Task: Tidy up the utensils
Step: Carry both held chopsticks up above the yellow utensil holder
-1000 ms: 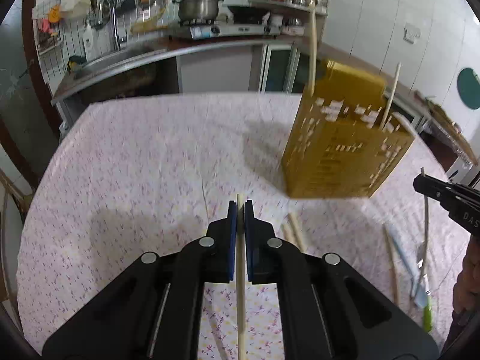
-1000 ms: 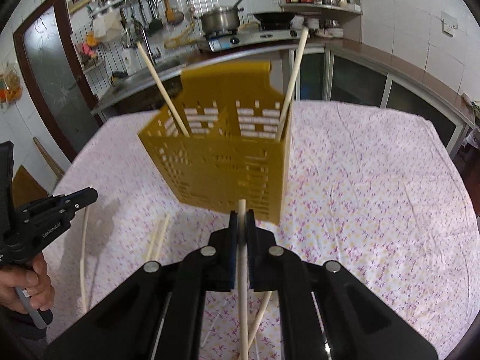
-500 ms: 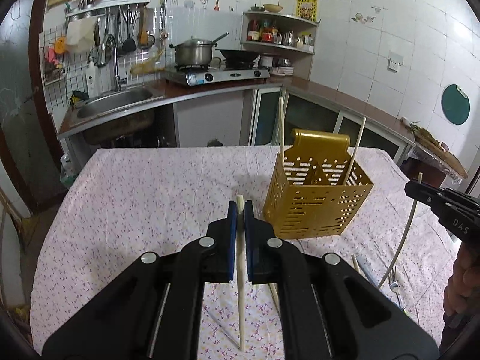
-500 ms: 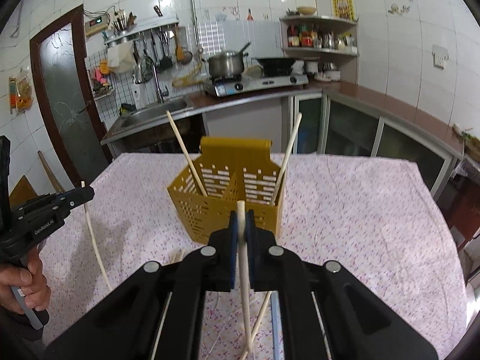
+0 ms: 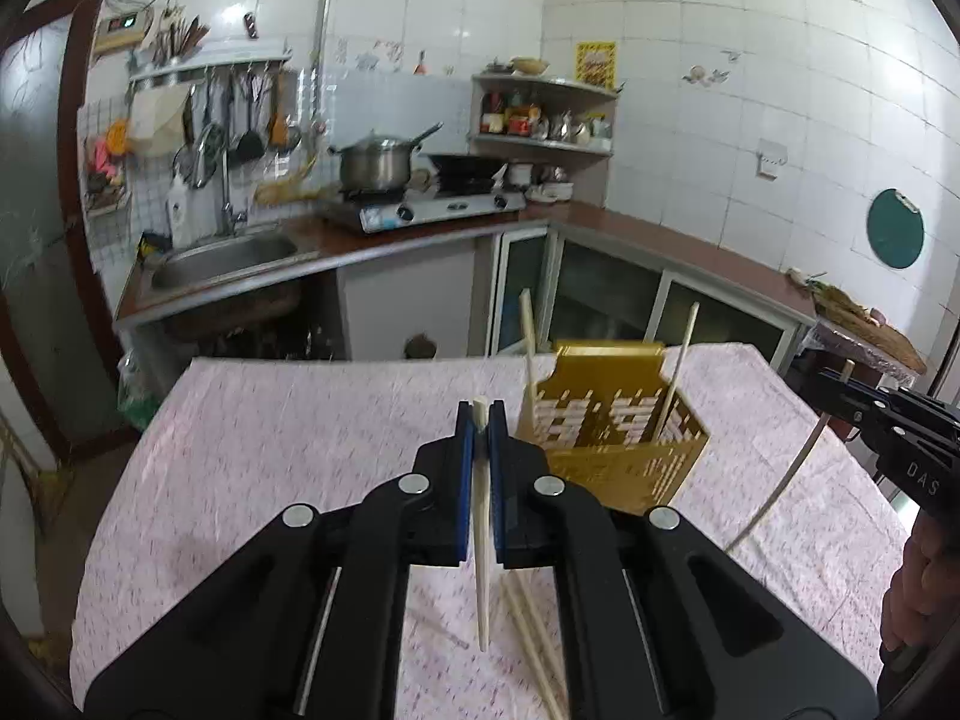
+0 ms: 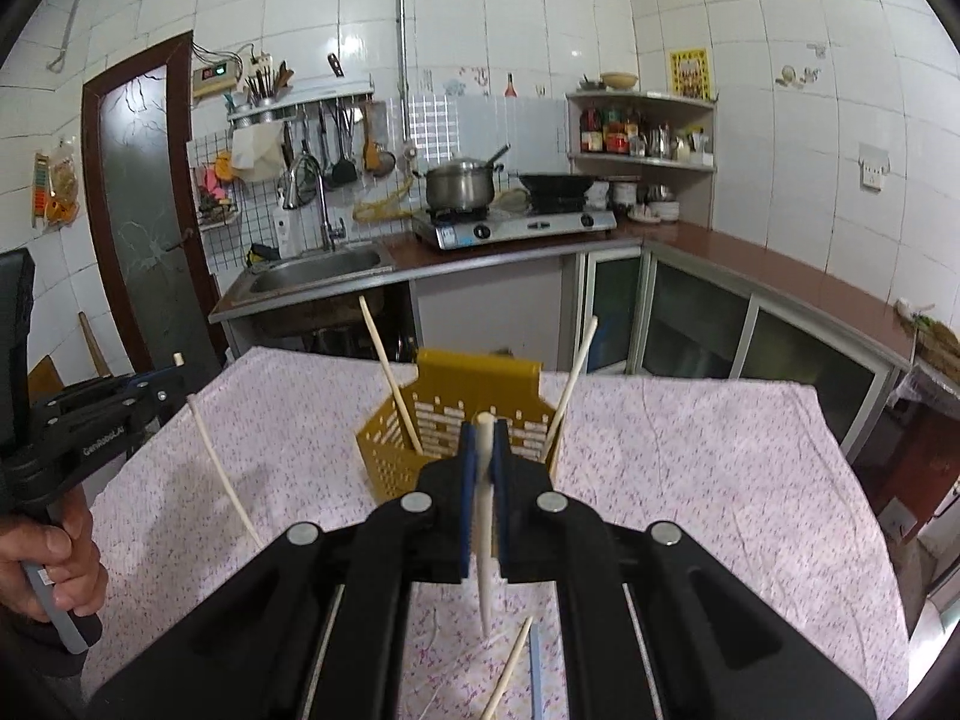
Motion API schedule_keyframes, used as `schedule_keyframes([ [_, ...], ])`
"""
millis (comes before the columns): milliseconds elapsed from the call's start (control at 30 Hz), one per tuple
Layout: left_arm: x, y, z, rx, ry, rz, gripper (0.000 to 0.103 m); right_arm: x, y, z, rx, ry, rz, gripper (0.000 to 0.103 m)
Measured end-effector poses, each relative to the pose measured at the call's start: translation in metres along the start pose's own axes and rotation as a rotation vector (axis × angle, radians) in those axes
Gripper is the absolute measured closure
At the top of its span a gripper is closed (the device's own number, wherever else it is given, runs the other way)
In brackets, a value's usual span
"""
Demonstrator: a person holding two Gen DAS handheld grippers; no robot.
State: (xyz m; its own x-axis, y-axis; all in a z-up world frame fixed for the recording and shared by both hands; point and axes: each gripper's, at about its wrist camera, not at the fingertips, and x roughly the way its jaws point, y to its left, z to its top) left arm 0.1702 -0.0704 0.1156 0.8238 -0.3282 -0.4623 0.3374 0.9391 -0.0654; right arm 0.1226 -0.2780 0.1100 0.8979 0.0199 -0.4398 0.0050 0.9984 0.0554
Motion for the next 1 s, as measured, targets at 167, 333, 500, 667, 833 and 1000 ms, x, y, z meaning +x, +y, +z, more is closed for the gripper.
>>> schedule_keyframes([
  [167,-0.004,-0.014,0.028,0.011,-0.083,-0.038,0.100,-0.012,-0.001,0.027,-0.010,-0.083,0.007,0.097],
  [333,-0.002,-0.031,0.053,0.004,-0.168,-0.081,0.100,-0.017,-0.014,0.050,0.026,-0.187,0.019,0.097],
  [500,-0.007,-0.046,0.068,0.013,-0.251,-0.116,0.100,-0.009,-0.022,0.067,0.046,-0.246,0.016,0.097],
  [667,-0.005,-0.054,0.077,0.007,-0.348,-0.097,0.100,-0.002,-0.022,0.074,0.042,-0.299,0.022,0.097],
  [833,0.031,-0.046,0.074,-0.020,-0.319,-0.084,0.100,0.026,-0.021,0.063,0.029,-0.279,0.025,0.097],
  [1000,0.058,-0.046,0.069,-0.024,-0.271,-0.074,0.100,0.047,-0.025,0.057,0.041,-0.238,0.015,0.097],
])
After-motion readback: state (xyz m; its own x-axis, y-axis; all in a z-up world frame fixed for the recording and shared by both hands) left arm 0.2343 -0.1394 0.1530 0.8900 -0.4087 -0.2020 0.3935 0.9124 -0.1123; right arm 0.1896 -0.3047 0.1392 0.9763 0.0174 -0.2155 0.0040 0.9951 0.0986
